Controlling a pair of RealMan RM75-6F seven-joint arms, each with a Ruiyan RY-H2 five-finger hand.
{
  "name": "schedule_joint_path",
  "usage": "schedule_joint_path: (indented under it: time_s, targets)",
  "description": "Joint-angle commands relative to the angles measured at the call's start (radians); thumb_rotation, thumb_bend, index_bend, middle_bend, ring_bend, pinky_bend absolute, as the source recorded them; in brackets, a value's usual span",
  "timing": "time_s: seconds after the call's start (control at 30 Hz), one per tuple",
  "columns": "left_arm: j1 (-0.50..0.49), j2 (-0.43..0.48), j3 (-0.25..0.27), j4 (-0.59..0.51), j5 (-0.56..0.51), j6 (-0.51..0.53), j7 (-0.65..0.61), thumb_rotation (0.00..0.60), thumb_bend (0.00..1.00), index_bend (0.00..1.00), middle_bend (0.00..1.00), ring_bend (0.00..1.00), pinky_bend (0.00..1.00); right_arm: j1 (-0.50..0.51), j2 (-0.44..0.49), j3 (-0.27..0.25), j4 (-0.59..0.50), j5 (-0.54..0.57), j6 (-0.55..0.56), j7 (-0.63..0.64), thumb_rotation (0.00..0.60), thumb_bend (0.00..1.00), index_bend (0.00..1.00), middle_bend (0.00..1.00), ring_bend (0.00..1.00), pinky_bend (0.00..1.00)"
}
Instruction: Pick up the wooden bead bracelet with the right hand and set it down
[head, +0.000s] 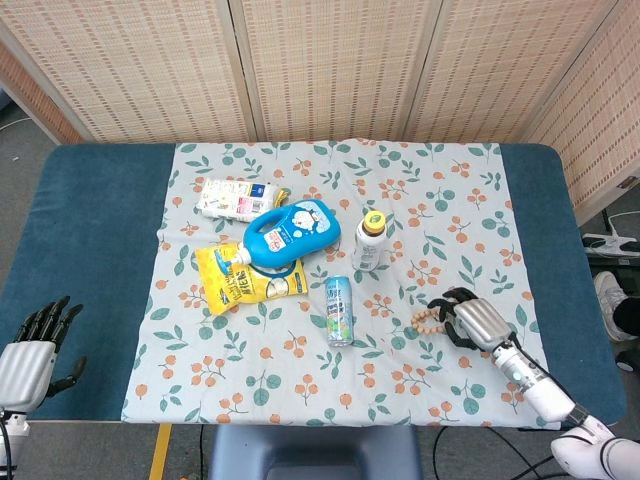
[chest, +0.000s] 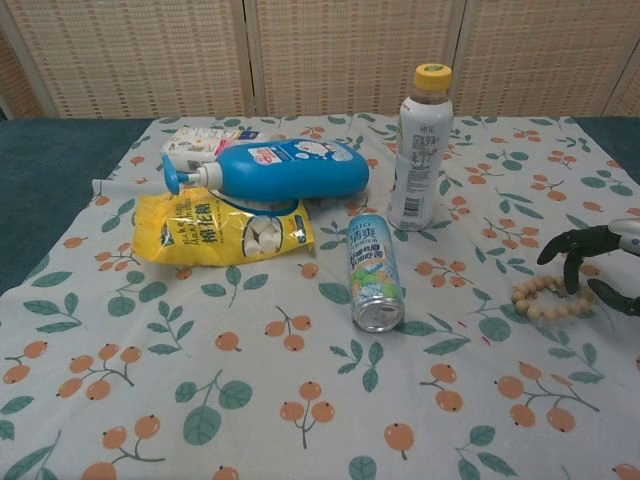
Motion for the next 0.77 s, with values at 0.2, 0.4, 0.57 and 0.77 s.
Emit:
schedule_joint_path:
  time_s: [0.2, 0.4, 0.57, 0.77]
  targets:
    - [-0.003, -0.002, 0.001, -0.002, -0.001, -0.006, 0.005, 0.600, 0.40, 0.10, 0.00, 0.00, 0.13, -0.065, 0.085, 0.006, -0.159, 0.021, 0.044, -0.342, 0.516, 0.27, 0.00, 0.17, 0.01, 0.00]
    - [-0.001, -0.003, 0.001, 0.004, 0.007, 0.005, 0.006, 0.600, 0.40, 0.07, 0.00, 0.00, 0.13, -0.163, 0.085, 0.071, -0.223, 0.004, 0.296, -0.500, 0.517, 0.25, 0.00, 0.03, 0.00, 0.00]
    - [0.001, -0.012, 0.001, 0.015, 0.020, 0.018, 0.012, 0.600, 0.40, 0.00, 0.00, 0.00, 0.13, -0.262, 0.072, 0.074, -0.268, -0.033, 0.474, -0.597, 0.514, 0.25, 0.00, 0.00, 0.00, 0.00]
    - [0.004, -0.017, 0.000, 0.024, 0.027, 0.030, 0.015, 0.600, 0.40, 0.00, 0.00, 0.00, 0.13, -0.308, 0.091, 0.069, -0.305, -0.046, 0.504, -0.622, 0.514, 0.25, 0.00, 0.00, 0.00, 0.00]
